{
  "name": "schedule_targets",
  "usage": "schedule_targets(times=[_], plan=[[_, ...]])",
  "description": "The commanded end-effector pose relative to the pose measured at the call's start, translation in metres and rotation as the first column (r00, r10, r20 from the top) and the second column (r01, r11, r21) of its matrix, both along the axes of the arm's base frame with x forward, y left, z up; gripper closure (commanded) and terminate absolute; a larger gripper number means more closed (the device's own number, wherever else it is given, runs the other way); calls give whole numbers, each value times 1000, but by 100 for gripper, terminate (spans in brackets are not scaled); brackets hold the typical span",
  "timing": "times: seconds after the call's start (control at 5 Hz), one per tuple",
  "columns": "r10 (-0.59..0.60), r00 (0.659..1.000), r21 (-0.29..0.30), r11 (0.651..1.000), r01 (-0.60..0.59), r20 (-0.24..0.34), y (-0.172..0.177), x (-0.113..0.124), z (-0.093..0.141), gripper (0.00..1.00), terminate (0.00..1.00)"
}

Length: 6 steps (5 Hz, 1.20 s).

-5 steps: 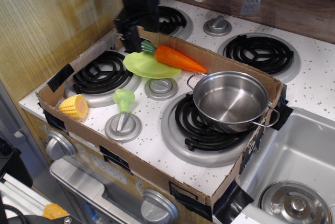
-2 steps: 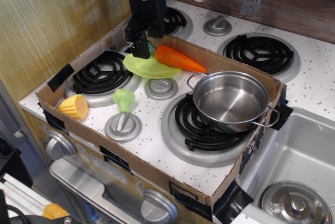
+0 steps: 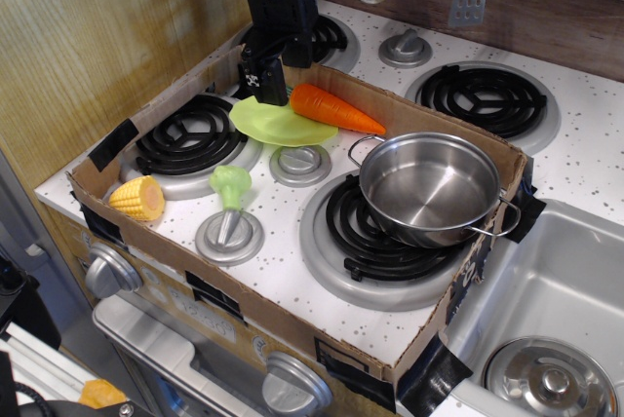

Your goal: Take carrot off plate

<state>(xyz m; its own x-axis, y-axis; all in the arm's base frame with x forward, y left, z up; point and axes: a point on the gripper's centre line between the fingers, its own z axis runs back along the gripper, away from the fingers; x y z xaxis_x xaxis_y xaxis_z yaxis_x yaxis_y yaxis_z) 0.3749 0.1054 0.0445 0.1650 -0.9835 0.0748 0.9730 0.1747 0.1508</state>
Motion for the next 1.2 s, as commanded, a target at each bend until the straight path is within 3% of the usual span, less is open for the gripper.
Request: schedule_targets(times=[0.0,0.2,0.6,0.8,1.0], plan=[[45,992,-34,999,-41,115,-11,-7,-6,0,0],[57,990,-47,998,-51,128,-14,-13,-10,0,0],[30,997,-87,996,-24,68,-17,-13,-15,0,0],[2,1000,-147,989,-3,-6,-18,-13,-18,100,0],[22,998,-153,988,-30,-53,-18,-17,-18,100,0]])
